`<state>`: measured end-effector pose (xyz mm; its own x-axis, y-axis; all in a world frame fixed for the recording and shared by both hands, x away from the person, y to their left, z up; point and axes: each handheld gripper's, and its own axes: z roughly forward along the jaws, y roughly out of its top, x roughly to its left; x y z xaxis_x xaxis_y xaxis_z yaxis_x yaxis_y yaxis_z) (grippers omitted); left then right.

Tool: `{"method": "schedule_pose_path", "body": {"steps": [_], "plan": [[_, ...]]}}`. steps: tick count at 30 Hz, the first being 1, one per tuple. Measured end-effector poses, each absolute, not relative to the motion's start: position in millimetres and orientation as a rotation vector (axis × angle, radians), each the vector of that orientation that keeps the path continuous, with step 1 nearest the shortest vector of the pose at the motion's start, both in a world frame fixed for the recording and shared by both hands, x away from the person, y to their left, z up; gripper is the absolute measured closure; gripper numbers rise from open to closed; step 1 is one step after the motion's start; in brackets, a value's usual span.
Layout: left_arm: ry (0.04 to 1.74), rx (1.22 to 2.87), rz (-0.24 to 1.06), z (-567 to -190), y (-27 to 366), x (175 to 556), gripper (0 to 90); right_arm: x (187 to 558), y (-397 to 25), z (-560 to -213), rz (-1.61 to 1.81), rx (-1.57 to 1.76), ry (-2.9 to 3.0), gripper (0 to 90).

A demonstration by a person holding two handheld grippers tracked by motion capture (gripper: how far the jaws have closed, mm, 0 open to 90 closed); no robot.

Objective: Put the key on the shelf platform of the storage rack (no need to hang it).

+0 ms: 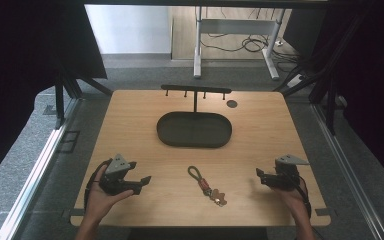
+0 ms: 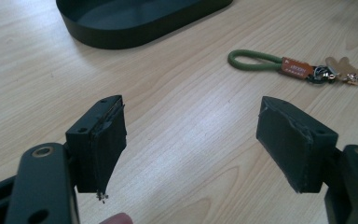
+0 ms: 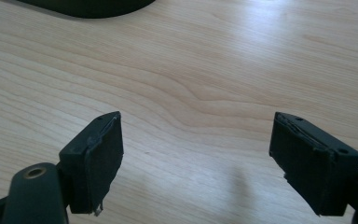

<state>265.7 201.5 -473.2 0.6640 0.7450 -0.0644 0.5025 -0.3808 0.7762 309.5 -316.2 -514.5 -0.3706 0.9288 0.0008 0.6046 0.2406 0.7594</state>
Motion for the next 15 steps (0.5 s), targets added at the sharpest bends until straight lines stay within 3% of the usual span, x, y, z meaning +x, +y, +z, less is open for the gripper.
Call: {"method": "schedule_pose_path", "body": {"steps": [15], "plan": [[0.954,2.064,0.375,-472,201,264,24.6,301,-325,-501,0.933,1.382,2.099,22.0]]}}
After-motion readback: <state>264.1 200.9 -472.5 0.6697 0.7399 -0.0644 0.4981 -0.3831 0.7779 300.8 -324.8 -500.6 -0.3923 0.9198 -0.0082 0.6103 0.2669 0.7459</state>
